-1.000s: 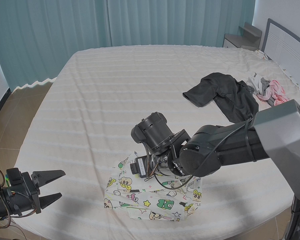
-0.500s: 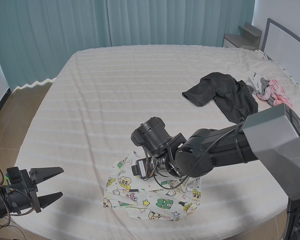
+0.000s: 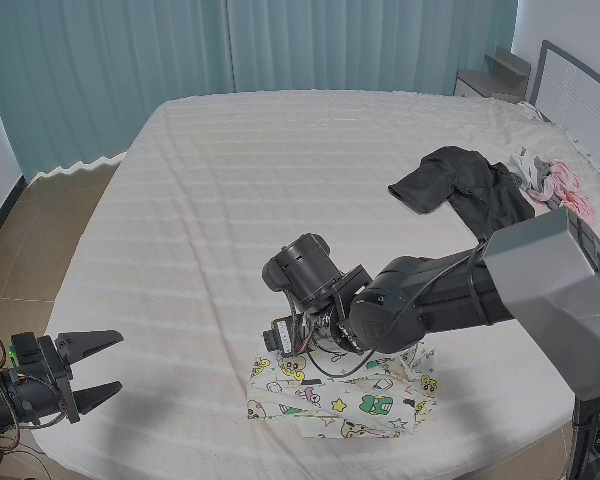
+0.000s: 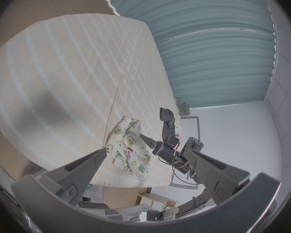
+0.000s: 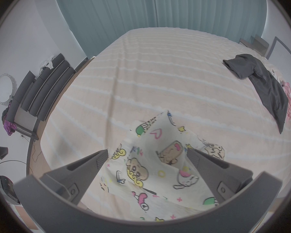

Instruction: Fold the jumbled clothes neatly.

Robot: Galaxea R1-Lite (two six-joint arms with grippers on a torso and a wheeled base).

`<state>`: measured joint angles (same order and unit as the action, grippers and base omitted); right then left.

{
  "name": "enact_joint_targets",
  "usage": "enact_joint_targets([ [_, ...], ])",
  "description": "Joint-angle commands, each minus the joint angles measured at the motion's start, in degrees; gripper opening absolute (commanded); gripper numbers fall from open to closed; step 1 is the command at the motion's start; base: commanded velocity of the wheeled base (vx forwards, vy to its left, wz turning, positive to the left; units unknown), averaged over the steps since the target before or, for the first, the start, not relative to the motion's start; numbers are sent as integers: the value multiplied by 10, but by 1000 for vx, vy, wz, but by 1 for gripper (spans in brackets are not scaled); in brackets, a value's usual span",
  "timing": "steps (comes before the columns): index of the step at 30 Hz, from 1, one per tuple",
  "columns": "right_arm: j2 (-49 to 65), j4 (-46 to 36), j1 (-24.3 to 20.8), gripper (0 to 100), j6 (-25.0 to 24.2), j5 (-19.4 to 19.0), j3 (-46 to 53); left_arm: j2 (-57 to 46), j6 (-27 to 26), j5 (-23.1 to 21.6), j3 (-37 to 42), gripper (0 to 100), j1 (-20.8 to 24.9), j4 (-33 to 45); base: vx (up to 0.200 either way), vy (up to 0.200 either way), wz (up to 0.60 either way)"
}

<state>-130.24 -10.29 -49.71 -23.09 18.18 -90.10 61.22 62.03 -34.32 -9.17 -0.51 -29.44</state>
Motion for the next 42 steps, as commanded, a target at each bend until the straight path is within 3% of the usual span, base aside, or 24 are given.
enact_joint_targets([
  [1,-18,-1,11,100,6,1,-2,9,-1,0,0,100,0,0,0,0,0],
  [10,-18,-11,32,100,28,1,8,11,-2,0,2,100,0,0,0,0,0],
  [25,17,-18,47,100,59,26,121,11,-2,0,6,100,0,0,0,0,0],
  [31,61,-14,95,100,61,53,183,11,-2,0,6,100,0,0,0,0,0],
  [42,95,-11,149,100,59,62,219,11,-2,0,7,100,-1,0,0,0,0],
])
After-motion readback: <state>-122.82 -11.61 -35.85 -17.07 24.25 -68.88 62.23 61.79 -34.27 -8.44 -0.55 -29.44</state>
